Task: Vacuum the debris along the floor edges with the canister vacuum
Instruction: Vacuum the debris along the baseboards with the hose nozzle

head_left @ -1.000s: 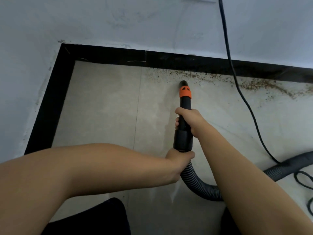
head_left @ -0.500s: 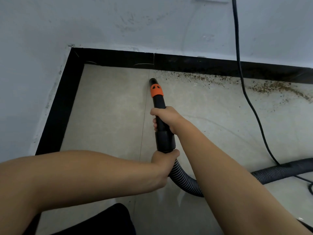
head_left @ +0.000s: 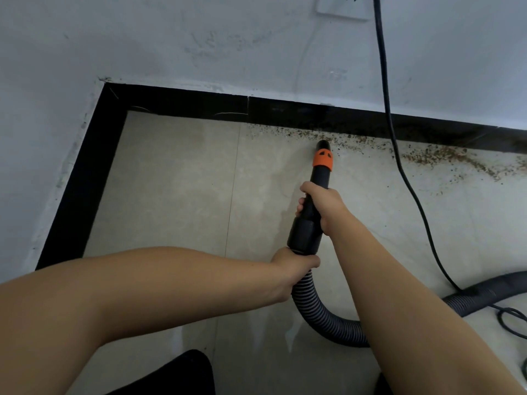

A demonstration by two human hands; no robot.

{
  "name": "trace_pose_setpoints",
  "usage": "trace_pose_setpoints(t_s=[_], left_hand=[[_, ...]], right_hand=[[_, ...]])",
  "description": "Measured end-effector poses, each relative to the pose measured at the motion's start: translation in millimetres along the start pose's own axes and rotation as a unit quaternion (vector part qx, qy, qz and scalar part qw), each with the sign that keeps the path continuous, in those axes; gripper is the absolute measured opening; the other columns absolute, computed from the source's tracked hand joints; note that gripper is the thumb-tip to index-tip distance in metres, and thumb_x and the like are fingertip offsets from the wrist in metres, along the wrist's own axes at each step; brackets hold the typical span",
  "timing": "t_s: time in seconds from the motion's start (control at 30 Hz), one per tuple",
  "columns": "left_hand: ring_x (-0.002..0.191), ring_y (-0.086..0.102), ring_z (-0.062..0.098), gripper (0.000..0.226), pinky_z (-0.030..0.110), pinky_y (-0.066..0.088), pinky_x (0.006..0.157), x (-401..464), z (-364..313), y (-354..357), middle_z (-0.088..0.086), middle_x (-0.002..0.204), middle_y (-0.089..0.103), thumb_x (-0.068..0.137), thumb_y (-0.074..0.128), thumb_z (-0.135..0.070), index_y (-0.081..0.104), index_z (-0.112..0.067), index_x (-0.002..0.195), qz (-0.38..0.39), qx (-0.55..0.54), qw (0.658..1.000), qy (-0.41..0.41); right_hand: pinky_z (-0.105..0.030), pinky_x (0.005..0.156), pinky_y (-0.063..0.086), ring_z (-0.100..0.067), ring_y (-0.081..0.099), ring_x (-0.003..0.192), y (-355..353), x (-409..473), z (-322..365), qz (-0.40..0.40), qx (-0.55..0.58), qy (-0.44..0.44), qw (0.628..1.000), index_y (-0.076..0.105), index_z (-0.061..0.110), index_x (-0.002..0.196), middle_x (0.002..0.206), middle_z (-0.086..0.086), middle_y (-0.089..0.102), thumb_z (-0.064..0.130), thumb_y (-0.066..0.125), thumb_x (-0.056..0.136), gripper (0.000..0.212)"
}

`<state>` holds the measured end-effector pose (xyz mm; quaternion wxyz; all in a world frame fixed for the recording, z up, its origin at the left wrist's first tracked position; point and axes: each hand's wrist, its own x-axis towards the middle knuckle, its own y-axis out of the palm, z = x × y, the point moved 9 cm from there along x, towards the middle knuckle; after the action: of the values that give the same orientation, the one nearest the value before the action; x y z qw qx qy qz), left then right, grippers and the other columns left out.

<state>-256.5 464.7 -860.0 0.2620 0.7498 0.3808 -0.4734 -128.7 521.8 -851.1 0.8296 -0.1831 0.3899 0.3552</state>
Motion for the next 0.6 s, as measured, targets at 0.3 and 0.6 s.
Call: trace_pose_setpoints(t_s=[0.3, 0.6], left_hand=[[0.084, 0.055, 0.021, 0.016, 0.034, 0.049, 0.078, -1, 0, -12, 0.002, 0.081, 0.055, 0.081, 0.063, -0.012, 0.054, -0.013, 0.095, -0.025, -0.06, 0.998, 0.0], [0.074, 0.054, 0.019, 0.012, 0.032, 0.047, 0.076, -8, 3, -43, 0.003, 0.076, 0.054, 0.083, 0.06, -0.01, 0.051, -0.016, 0.078, -0.078, -0.116, 0.99, 0.022]], right_hand=[[-0.025, 0.043, 0.048, -0.017, 0.049, 0.035, 38, 7, 2, 0.072, -0.062, 0.011, 0.995, 0.047, 0.006, 0.084, 0.054, -0.007, 0.052, 0.008, 0.058, 0.085, 0.011], [-0.024, 0.044, 0.048, -0.016, 0.051, 0.037, 90, 0, -4, 0.149, -0.113, 0.012, 0.982, 0.046, 0.007, 0.083, 0.058, -0.008, 0.052, 0.008, 0.059, 0.083, 0.013]])
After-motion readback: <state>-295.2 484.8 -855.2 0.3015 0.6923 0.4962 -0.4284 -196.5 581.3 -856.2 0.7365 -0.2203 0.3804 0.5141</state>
